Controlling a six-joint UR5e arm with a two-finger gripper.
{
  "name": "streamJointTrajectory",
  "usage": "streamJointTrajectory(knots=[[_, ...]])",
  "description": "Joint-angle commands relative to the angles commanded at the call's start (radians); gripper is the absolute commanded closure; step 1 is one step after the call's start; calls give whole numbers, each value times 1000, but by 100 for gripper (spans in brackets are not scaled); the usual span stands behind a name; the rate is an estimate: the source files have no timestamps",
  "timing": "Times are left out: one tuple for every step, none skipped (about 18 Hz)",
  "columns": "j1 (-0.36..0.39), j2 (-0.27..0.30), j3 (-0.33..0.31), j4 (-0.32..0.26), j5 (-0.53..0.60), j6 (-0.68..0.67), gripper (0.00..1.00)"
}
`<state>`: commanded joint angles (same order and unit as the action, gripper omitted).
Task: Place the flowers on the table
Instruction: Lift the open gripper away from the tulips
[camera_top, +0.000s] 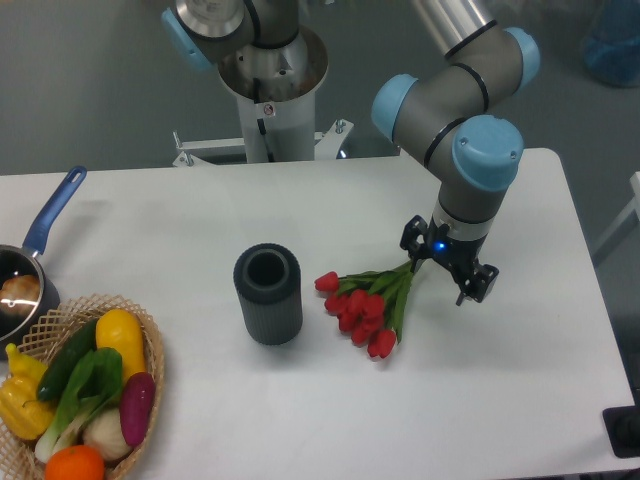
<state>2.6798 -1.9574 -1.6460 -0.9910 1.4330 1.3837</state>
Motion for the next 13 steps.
streamJointTrajectory(knots=[[3,-3,2,3,-18,-2,0],[5,-6,2,17,-23,-2,0],[2,-9,2,35,-23,1,0],[-4,-11,-2,55,-22,1,0],[-11,-14,-2,74,-22,0,0],[-24,-20,0,95,-20,0,0],[-34,-24,0,112,-19,0,0],[-34,-25,0,114,-19,1,0],[-32,-25,-2,114,-19,9,0],[-31,-23,-5,118,-17,9,0],[-31,-23,-5,118,-17,11,0],[-31,-23,-5,120,-17,9,0],[-31,-23,-2,120,-17,9,0]])
